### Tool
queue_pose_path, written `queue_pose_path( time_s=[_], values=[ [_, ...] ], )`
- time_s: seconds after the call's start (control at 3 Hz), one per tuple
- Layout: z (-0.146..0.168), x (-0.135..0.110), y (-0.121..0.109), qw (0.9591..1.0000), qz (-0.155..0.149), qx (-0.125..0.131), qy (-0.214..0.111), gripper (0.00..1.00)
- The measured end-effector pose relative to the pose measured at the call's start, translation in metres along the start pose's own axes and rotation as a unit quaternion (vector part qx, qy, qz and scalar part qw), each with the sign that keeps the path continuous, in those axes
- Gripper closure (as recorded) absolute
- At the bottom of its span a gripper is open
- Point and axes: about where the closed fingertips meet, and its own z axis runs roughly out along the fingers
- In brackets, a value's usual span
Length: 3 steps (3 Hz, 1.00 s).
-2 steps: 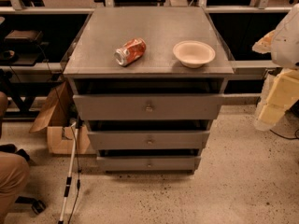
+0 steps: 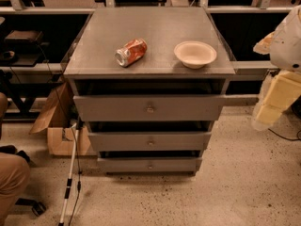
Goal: Open top drawer
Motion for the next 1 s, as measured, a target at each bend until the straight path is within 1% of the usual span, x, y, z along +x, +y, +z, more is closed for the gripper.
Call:
queue_pose_path(
  time_s=[0.67, 1.0],
  values=[
    [0.127, -0.013, -0.012, 0.9981, 0.049, -0.033, -0.019, 0.00],
    [0.182, -0.022, -0.015, 0.9951, 0.088, -0.030, -0.032, 0.00]
  ],
)
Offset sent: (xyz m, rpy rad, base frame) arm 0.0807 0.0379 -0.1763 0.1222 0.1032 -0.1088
